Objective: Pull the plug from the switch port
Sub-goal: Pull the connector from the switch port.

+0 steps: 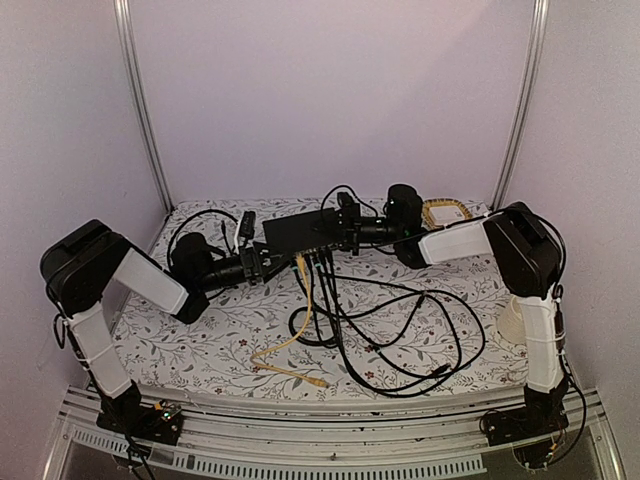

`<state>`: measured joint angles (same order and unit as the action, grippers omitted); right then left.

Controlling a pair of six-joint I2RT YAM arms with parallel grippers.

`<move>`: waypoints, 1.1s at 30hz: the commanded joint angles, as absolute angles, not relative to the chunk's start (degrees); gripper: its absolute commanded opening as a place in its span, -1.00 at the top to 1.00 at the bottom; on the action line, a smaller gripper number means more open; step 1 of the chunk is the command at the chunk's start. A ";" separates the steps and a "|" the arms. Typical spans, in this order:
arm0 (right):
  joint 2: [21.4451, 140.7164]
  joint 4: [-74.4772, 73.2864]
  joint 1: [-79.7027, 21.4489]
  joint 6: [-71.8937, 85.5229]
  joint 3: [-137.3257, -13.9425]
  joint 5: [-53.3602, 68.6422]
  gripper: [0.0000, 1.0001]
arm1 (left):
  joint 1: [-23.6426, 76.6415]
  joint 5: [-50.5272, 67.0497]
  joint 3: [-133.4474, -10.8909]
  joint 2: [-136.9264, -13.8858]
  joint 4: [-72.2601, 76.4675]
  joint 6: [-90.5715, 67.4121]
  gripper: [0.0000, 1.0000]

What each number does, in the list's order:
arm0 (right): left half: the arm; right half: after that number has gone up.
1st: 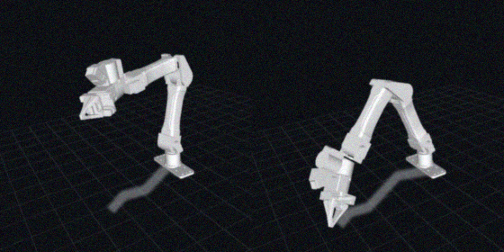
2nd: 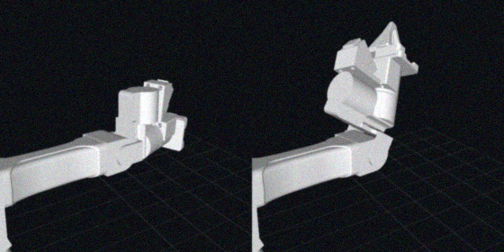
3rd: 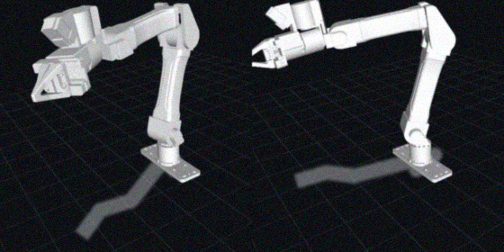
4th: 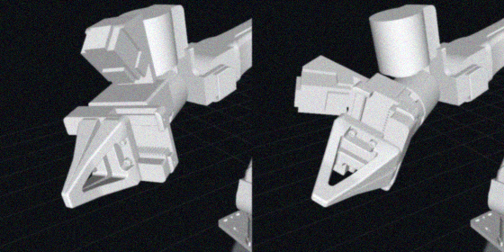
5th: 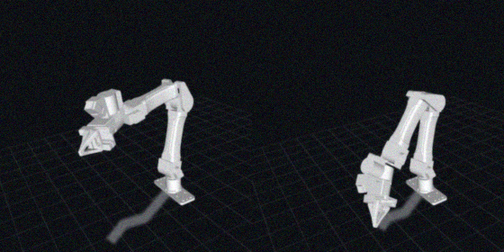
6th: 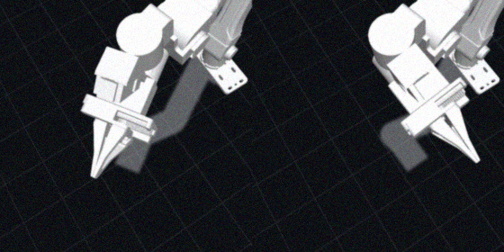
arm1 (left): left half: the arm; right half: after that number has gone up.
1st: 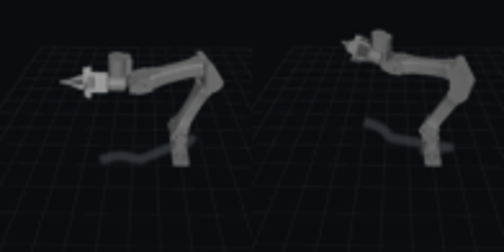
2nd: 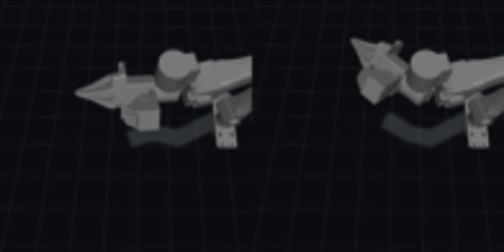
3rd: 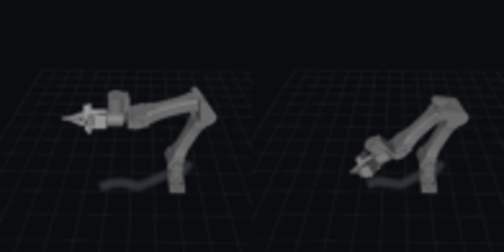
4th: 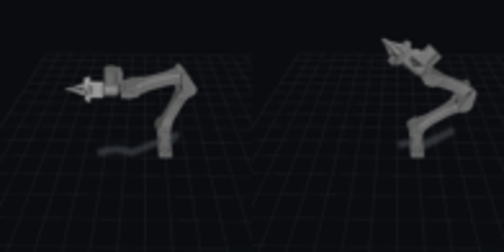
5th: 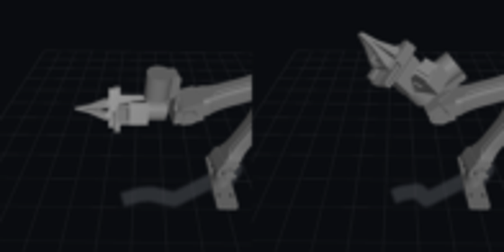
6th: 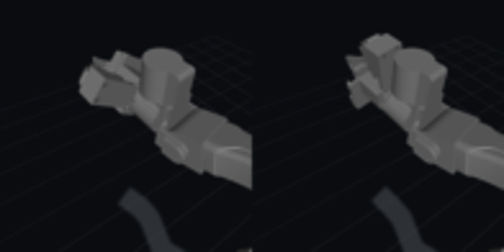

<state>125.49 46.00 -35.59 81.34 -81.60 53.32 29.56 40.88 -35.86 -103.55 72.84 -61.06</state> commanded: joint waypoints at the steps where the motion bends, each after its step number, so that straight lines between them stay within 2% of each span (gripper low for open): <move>1: 126.13 51.16 -35.95 83.21 -85.29 53.98 0.97 | 29.62 40.73 -36.41 -105.58 79.48 -64.37 -0.15; 10: 126.64 51.02 -35.95 83.15 -86.00 53.22 0.97 | 29.68 41.96 -35.75 -106.36 82.54 -66.49 0.04; 13: 126.72 51.22 -35.95 83.14 -85.87 52.75 0.97 | 29.70 41.84 -35.61 -106.18 82.57 -66.68 0.17; 17: 127.14 52.09 -35.95 83.54 -86.12 52.37 0.97 | 29.96 42.10 -35.44 -106.17 82.45 -66.83 0.22; 23: 127.76 52.30 -35.95 83.76 -86.79 52.08 0.97 | 30.23 41.71 -34.74 -105.79 82.25 -66.82 0.20; 28: 128.24 52.36 -35.95 83.61 -87.35 52.11 0.97 | 30.66 41.28 -34.63 -105.75 82.12 -67.12 0.01; 33: 128.38 52.10 -35.95 83.02 -87.41 51.86 0.97 | 30.89 40.43 -34.79 -105.45 80.21 -67.22 0.02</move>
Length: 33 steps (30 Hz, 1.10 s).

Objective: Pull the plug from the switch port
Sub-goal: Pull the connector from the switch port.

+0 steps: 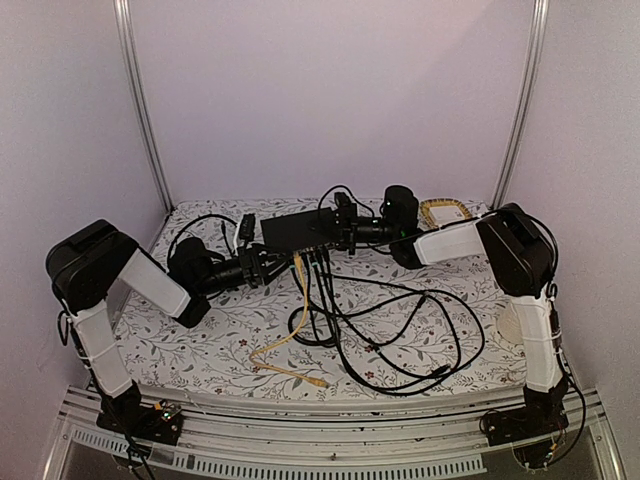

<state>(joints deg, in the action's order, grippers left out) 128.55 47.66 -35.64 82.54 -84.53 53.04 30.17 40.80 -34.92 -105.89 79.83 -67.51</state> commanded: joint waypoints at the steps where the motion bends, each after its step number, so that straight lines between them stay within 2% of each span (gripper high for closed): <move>1: 128.49 52.09 -35.95 82.92 -87.51 51.92 0.97 | 30.89 40.36 -34.80 -105.26 79.98 -67.18 0.03; 12: 128.78 51.09 -35.95 81.45 -87.75 51.59 0.97 | 30.76 37.62 -33.08 -102.64 78.21 -66.97 0.23; 33: 128.86 48.06 -36.04 79.23 -88.71 51.04 0.97 | 31.27 33.66 -34.17 -106.64 87.31 -73.62 0.36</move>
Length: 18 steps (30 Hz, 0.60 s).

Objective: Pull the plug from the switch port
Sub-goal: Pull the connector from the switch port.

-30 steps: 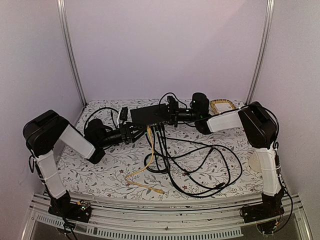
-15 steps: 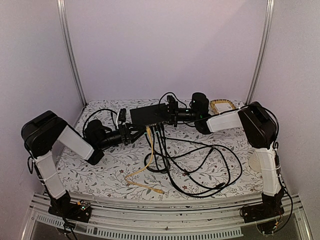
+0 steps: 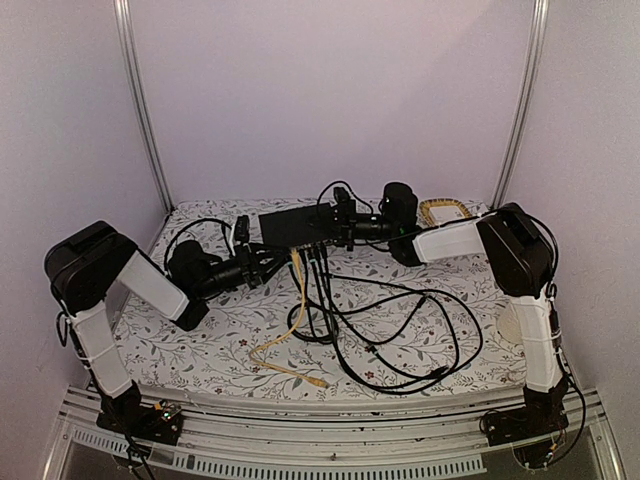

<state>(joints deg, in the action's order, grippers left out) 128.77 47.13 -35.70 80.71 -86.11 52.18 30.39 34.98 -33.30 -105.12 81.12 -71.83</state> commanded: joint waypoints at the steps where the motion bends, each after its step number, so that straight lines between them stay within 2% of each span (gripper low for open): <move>1: 128.63 47.43 -36.04 78.71 -88.91 50.95 0.97 | 31.47 33.66 -34.52 -106.91 87.36 -73.79 0.37; 18: 123.52 35.02 -36.56 66.30 -88.42 46.07 0.97 | 32.60 31.72 -36.40 -106.20 83.22 -73.99 0.61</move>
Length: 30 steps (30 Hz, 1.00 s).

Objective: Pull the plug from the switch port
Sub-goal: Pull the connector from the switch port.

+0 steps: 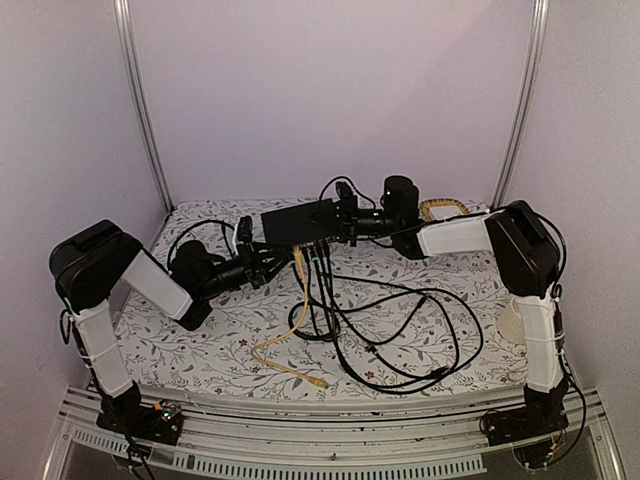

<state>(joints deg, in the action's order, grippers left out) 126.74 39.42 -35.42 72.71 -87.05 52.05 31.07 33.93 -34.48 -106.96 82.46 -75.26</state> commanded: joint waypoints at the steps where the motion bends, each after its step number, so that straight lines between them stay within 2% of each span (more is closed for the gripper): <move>1: 123.29 34.72 -36.56 65.78 -88.34 45.72 0.97 | 32.60 31.46 -36.32 -106.05 83.00 -74.00 0.62; 10: 122.47 34.98 -36.99 64.00 -87.44 44.17 0.97 | 32.69 28.66 -36.65 -107.60 86.47 -77.29 0.76; 15: 121.66 34.91 -37.33 62.97 -86.85 42.87 0.97 | 33.53 27.65 -38.04 -107.84 85.52 -77.49 0.77; 16: 121.52 34.90 -37.34 62.69 -86.84 42.68 0.97 | 33.68 27.75 -38.36 -107.77 84.99 -77.21 0.74; 19: 121.46 34.52 -37.36 62.41 -87.14 42.08 0.96 | 34.44 27.89 -38.84 -107.22 82.72 -76.25 0.48; 22: 121.40 34.23 -37.28 62.30 -87.57 41.61 0.96 | 35.05 28.01 -39.11 -106.44 80.09 -75.04 0.38; 30: 121.46 34.35 -37.31 62.27 -88.24 41.01 0.97 | 35.53 28.73 -38.73 -105.25 78.05 -73.73 0.30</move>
